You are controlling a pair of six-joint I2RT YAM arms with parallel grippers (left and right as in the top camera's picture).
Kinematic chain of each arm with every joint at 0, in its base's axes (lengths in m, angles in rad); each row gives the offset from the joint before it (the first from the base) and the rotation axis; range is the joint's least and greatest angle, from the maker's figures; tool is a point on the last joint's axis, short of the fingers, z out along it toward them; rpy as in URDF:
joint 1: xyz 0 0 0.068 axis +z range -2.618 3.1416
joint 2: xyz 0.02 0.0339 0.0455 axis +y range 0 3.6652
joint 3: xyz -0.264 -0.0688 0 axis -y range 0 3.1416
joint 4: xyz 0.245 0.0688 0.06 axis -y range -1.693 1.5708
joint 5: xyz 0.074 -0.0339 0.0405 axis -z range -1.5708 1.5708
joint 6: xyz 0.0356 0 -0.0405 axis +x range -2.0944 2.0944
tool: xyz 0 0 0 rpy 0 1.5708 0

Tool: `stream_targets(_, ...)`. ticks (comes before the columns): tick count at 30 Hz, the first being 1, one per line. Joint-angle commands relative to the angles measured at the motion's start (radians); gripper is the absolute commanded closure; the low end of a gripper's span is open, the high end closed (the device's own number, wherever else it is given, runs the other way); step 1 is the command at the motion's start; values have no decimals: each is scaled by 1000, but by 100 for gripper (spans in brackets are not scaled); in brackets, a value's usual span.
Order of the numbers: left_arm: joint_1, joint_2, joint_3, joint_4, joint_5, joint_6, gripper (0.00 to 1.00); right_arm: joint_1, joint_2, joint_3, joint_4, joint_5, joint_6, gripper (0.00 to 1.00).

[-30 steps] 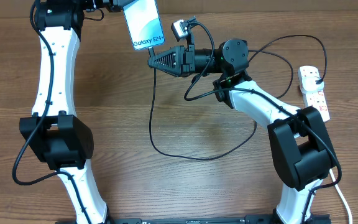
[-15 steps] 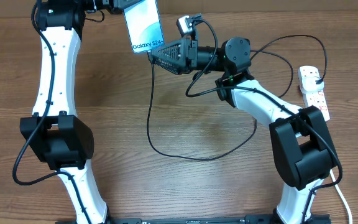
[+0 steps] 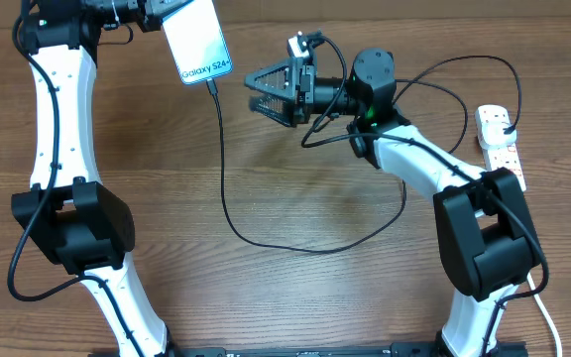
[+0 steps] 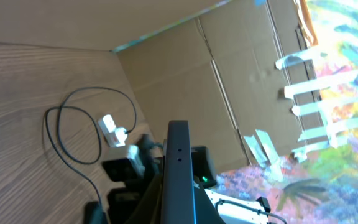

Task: Plug charger to phone and switch on socket
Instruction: 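Open the right gripper and pull it away from the plugged phone, then lower the phone with the left gripper and lay it flat on the table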

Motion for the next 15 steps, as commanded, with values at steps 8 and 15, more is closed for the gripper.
stream_targets(8,-30,-4,10,-232,-125,241,96,-101,2,13,-524,72,-468,0)
stream_targets(15,-79,-4,10,-490,-279,459,96,-200,2,13,-830,238,-760,0)
